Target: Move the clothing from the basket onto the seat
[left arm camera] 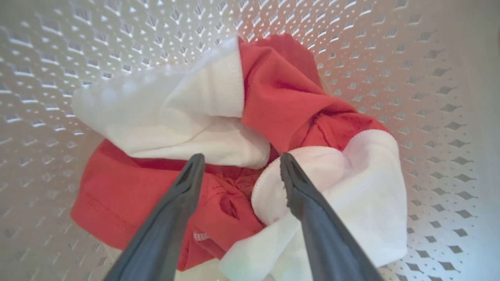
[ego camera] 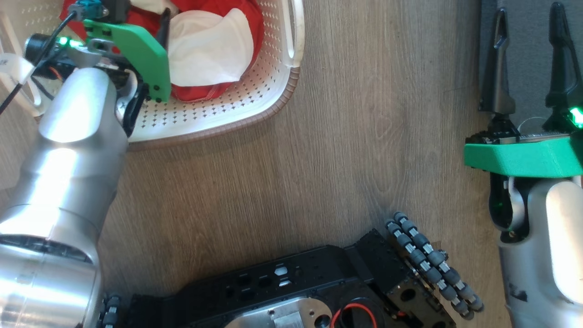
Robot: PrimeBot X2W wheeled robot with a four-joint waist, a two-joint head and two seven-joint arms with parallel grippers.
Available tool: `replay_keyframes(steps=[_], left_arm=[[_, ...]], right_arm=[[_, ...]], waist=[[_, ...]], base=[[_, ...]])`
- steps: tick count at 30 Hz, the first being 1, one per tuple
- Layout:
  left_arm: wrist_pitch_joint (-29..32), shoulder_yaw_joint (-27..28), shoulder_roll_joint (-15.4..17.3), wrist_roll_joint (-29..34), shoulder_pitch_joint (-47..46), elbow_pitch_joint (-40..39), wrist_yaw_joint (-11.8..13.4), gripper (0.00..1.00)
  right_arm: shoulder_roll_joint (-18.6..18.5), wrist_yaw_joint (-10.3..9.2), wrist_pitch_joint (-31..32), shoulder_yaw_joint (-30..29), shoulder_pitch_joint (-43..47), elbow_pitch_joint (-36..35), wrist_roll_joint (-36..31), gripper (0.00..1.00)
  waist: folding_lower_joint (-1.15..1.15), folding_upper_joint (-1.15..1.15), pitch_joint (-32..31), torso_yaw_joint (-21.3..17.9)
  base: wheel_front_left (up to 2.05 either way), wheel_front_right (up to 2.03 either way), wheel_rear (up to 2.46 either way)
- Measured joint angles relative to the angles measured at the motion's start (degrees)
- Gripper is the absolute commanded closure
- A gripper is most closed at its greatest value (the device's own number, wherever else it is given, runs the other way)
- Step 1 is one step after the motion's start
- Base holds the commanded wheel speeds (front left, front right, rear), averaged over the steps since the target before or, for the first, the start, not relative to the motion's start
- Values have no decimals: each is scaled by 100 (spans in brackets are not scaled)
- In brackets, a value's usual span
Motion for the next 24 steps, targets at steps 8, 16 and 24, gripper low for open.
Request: replay_keyframes(steps=[8, 16, 24], left_arm=[[288, -736, 7, -483, 20, -54, 0, 0], [559, -1285, 48, -699, 35, 44, 0, 0], [578, -1535, 48, -948, 40, 138, 0, 0]], right_arm=[[0, 0, 0, 4, -1, 1, -2, 0], [0, 0, 0, 8, -1, 0, -2, 0], [0, 0, 0, 19, 3, -92, -209, 0]], waist=[[0, 0, 30, 4], [0, 0, 64, 4], [0, 0, 117, 166]], base=[[0, 0, 0], [0, 0, 0], [0, 0, 0]])
